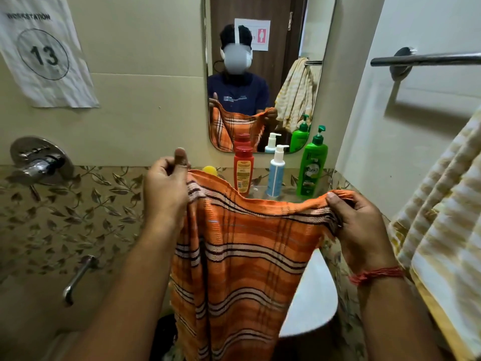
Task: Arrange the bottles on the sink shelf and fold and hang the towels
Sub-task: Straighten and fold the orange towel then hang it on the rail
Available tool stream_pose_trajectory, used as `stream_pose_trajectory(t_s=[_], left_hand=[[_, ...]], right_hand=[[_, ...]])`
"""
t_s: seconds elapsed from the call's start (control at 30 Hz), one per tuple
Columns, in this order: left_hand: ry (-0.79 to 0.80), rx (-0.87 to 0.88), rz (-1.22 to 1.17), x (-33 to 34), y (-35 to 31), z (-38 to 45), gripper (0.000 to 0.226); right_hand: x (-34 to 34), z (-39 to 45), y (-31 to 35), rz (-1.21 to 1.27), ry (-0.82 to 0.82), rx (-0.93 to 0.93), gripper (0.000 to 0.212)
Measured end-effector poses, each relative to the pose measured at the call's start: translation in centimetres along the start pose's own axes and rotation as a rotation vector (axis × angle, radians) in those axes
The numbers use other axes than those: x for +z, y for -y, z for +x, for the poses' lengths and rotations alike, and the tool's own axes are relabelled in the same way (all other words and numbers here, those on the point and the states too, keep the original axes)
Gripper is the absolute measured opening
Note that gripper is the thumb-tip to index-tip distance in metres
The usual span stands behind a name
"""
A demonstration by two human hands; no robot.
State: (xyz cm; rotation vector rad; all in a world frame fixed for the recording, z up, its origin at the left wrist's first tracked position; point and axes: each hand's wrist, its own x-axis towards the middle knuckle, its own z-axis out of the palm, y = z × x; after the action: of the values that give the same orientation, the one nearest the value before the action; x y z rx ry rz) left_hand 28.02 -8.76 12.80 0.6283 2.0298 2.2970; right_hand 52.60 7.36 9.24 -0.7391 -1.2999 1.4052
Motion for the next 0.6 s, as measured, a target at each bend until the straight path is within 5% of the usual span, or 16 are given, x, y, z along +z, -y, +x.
stream_pose_trajectory(t_s=[0.17,0.4,0.6], left_hand=[[0.283,0.218,0.243,1.2,-2.3,-3.2,0.051],[0.638,0.233,-0.122,2.7,-5.3,-5.4,0.048],[0.708,0.11,-0.22,3.5,-5.1,-6.3,0.035]], right_hand=[[4.1,-4.5,3.6,0.115,0.003,-0.057,0.007],[8.1,-9.5,7.6,-0.12,0.253,-0.331,0.005],[10.0,-7.8,4.7,-0.286,0.121,-0.38,0.009]])
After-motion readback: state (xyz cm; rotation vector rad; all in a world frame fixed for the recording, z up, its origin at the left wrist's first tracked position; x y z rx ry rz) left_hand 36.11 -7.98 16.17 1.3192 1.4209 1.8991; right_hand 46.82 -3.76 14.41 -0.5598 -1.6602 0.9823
